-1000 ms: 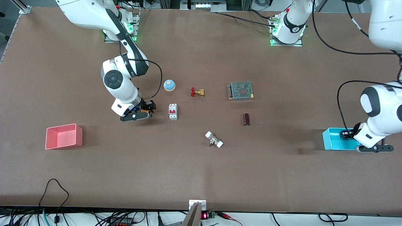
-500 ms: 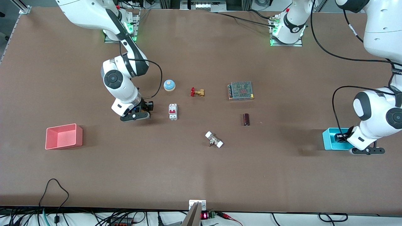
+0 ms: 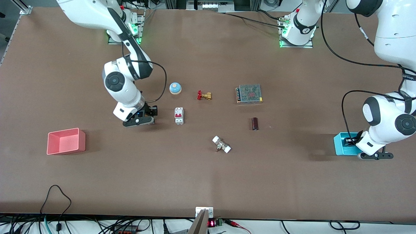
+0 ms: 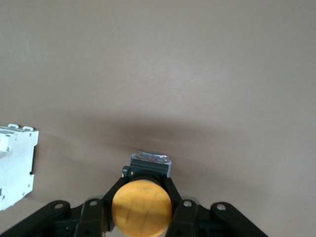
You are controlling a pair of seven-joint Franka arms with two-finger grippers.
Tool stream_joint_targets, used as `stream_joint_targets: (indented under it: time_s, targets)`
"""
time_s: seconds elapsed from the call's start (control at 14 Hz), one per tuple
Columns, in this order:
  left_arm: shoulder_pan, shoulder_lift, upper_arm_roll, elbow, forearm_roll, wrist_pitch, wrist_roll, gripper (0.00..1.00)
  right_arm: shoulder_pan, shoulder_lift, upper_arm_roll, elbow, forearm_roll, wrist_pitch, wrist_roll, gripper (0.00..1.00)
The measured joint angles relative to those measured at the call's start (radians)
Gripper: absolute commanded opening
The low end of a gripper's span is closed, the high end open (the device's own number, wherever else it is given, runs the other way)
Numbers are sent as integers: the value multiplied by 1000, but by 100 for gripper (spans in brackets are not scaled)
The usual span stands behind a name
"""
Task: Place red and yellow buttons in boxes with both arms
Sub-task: 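Carry the yellow button to the pink box while the left gripper lowers red into cyan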
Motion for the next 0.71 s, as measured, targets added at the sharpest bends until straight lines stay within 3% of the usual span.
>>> stream_joint_targets:
  time_s: [0.36, 0.71]
  targets:
    - [0, -2, 0, 9, 0, -1, 2, 100, -229, -160, -12, 130, 1, -291, -289, 20]
    - [-10, -98, -13, 52, 0, -170, 6, 100, -345, -118, -65, 167, 1, -297, -464, 21]
